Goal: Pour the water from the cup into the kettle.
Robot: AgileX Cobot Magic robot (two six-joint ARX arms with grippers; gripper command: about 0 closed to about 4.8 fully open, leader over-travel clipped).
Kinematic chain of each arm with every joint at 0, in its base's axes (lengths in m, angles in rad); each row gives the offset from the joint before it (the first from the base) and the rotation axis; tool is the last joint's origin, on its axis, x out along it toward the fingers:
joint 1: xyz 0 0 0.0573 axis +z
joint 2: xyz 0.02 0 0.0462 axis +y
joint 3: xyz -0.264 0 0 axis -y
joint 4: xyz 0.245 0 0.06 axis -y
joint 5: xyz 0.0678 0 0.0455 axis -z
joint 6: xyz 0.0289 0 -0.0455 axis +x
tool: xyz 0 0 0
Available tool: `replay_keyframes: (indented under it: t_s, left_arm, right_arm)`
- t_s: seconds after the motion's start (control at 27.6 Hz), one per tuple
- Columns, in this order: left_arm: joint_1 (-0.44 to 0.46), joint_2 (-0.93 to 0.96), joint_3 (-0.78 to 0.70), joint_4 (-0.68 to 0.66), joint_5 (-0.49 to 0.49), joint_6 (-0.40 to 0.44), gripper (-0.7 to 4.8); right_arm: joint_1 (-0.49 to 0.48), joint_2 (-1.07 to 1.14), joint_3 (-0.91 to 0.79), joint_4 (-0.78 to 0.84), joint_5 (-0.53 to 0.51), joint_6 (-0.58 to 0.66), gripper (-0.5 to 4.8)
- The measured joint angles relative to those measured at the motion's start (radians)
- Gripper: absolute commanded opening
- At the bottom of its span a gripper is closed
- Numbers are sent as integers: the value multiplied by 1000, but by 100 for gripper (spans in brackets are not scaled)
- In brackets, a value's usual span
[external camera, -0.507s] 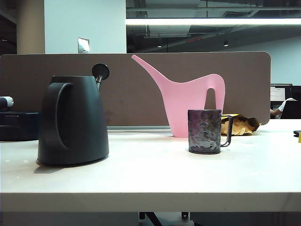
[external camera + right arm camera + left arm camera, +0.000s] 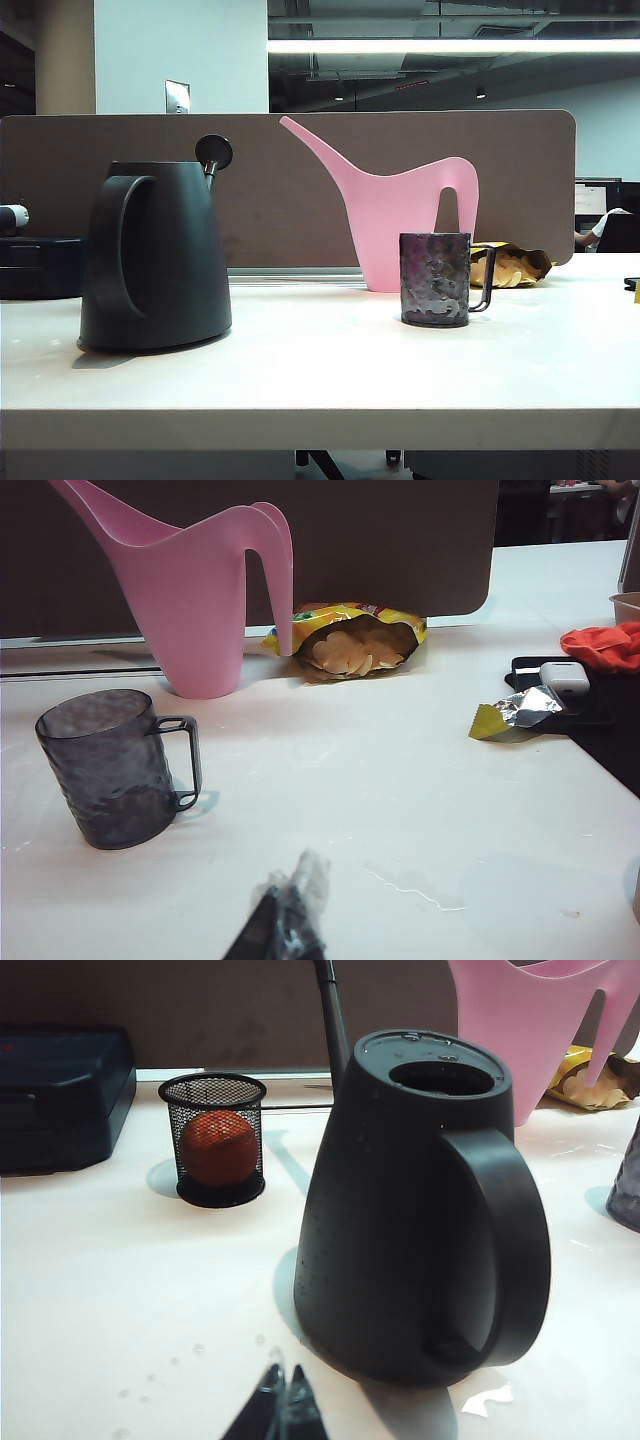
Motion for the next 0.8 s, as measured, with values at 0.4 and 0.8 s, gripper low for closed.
replay_keyframes:
  t_s: [0.4, 0.8]
  left_arm:
    - [0, 0, 0, 0, 0, 0, -5]
    - [0, 0, 0, 0, 0, 0, -5]
  right_arm:
    - [0, 2, 141, -109, 0, 1, -9]
    - [0, 129, 390, -237, 1, 1, -9]
